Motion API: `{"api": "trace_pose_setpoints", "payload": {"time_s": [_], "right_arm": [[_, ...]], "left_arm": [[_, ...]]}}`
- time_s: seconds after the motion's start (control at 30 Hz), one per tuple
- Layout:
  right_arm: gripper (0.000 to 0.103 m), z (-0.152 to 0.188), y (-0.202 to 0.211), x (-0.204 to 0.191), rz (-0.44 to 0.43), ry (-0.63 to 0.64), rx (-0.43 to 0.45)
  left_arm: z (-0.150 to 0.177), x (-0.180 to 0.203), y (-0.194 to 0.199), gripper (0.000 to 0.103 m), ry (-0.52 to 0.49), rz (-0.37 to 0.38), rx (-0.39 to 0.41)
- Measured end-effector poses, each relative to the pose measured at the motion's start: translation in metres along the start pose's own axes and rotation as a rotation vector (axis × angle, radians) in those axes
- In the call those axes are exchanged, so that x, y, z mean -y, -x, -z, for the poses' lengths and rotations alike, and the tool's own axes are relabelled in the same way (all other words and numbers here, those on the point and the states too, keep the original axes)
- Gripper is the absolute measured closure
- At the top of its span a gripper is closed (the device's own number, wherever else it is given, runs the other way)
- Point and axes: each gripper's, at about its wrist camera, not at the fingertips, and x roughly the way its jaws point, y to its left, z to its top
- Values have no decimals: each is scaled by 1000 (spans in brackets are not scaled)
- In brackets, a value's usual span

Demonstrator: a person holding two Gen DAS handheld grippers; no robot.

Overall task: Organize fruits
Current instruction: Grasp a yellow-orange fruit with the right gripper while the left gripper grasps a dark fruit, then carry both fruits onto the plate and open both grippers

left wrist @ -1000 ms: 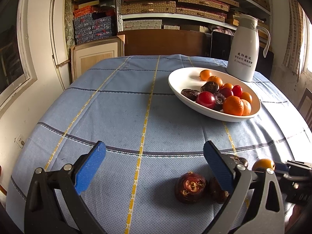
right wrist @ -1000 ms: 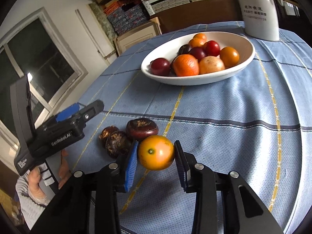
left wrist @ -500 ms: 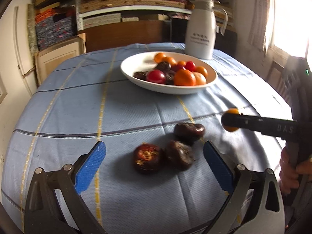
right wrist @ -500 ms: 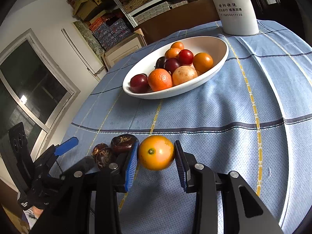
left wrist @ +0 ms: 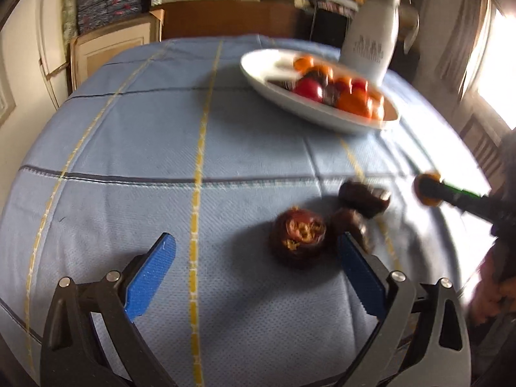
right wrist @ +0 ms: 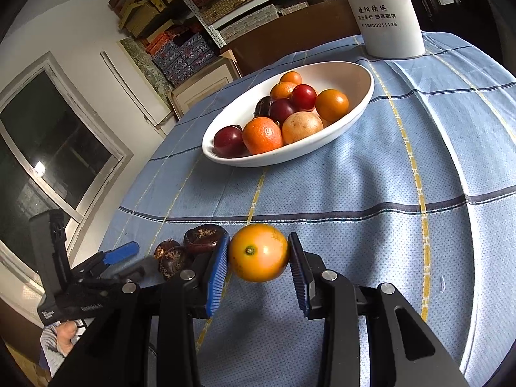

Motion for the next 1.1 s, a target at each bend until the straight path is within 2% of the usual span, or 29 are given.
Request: {"api": "trace_pose_setpoints", "payload": {"time_s": [0.07, 0.17, 0.2, 0.23, 0.27, 0.3, 0.33, 0.6, 0.77, 0.9, 0.97, 1.1], "right_arm": [[66, 0, 0, 0, 1, -3, 0], [66, 0, 0, 0, 0, 1, 1], [66, 0, 0, 0, 1, 0, 2], [66, 0, 0, 0, 1, -2, 5], [66, 0, 1, 1, 1, -4, 6], [66, 0, 1, 1, 1, -4, 6], [66, 0, 1, 1, 1, -3, 5], [66, 0, 2, 0, 0, -1, 12], [66, -5, 13, 0, -17, -2, 78], [66, -33, 24, -4, -8, 10, 131], [66, -59, 25, -7, 11, 19, 162], [66, -98, 7, -6, 35, 32, 174]], "left_arm": [[0, 9, -10, 6, -49, -45, -39], [-2, 22, -12, 9, -124, -91, -20], [-3, 24, -11, 18, -135, -80, -11], [-3, 24, -10, 34, -137, -50, -3], [-3, 23, -8, 42, -132, -27, 1], [-3, 22, -7, 57, -126, -16, 8], [-3, 21, -7, 63, -121, -14, 12], [-6, 13, 3, 63, -63, 44, 51], [-29, 10, 9, 63, -22, 49, 90], [-76, 21, 19, 63, -30, 33, 164], [-100, 30, 20, 63, -40, 23, 197], [-144, 41, 1, 63, -25, 35, 220]]}}
